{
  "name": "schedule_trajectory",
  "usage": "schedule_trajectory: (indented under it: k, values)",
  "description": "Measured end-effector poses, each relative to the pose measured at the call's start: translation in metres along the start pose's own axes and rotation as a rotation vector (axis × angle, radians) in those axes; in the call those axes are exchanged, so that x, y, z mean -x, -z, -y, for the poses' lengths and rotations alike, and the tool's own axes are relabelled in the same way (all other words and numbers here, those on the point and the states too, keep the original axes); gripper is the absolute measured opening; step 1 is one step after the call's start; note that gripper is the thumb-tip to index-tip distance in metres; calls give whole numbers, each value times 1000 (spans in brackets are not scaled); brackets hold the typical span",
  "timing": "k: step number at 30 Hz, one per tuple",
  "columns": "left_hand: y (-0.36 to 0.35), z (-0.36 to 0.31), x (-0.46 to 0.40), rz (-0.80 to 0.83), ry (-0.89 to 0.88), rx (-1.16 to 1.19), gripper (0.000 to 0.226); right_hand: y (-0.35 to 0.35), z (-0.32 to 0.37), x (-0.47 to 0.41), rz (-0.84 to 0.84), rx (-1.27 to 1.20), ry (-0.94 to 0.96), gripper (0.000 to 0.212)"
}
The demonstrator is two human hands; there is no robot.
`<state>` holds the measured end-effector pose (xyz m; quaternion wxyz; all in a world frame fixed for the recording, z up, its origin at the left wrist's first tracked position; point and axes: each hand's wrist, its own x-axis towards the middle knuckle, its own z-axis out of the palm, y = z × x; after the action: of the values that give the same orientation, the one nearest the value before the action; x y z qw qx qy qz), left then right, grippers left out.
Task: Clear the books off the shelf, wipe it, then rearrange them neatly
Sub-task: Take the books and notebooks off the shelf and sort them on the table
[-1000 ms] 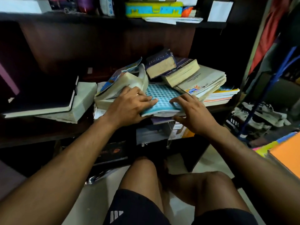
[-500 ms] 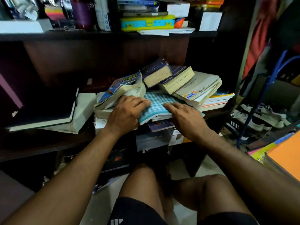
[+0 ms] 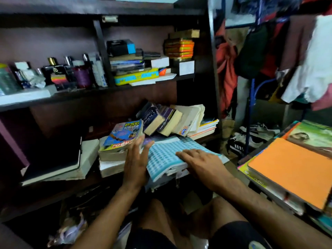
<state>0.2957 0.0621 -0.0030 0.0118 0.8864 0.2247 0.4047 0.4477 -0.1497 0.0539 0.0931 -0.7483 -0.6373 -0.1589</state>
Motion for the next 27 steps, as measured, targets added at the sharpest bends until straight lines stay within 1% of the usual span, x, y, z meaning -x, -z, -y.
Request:
schedule_trajectory:
  k: [1,2,3,4,5,6,7,8,9,10,11,12,14,16,18,19,20,21,22,23,24,25,26,27]
  values:
    - [-1,-20,22,-80,127,133,65,4,0,5,-1,-7,4,55]
    - [-2,-41,45,-167,308,321,66,7,1,10,-14,-6,7,54]
    - [1,-63,64,-235,542,563,60,11,1,17,-41,6,12,52]
    - [17,-84,77,-221,777,884,46,14,2,25,-85,27,29,50]
    - [31,-103,82,-147,977,1237,34,19,2,34,-138,54,56,49]
    - [36,-120,76,-6,1243,1570,48,26,2,42,-176,86,89,49]
    - [40,-130,71,172,1334,1775,70,32,3,53,-197,119,122,49]
    - [48,-136,66,248,1312,1870,81,38,5,63,-195,149,145,49]
    - [56,-141,59,251,1260,1949,80,42,6,74,-169,158,154,50]
    - [62,-147,49,273,1232,1996,70,47,3,84,-141,160,137,52]
    - [69,-155,39,347,1205,2057,57,54,-2,90,-99,138,113,52]
    - [70,-167,32,428,1179,2049,48,62,-10,99,-45,104,74,51]
    - [68,-187,30,549,1110,2010,42,73,-27,118,-8,81,36,47]
    - [65,-203,29,644,1035,2046,32,80,-35,137,-83,159,25,43]
    - [61,-215,25,710,953,2069,34,81,-42,157,-173,197,-26,41]
    - [59,-220,23,739,916,2063,35,81,-46,165,-194,181,-37,42]
    - [53,-226,19,752,867,2027,35,84,-55,175,-181,153,-35,48]
    - [50,-232,15,765,799,2004,37,88,-63,184,-145,72,-32,57]
    - [39,-235,8,750,711,1955,41,95,-74,194,-88,-61,-53,66]
    - [32,-239,0,706,629,1874,47,107,-82,201,-21,-235,-93,74]
    - [27,-238,-8,624,577,1743,59,116,-88,207,17,-422,-147,82]
    - [20,-243,-21,573,512,1604,78,124,-100,212,-23,-556,-218,86]
    - [14,-247,-33,570,440,1500,91,127,-115,214,-138,-621,-301,88]
    - [6,-255,-46,573,377,1455,92,129,-134,213,-271,-663,-384,90]
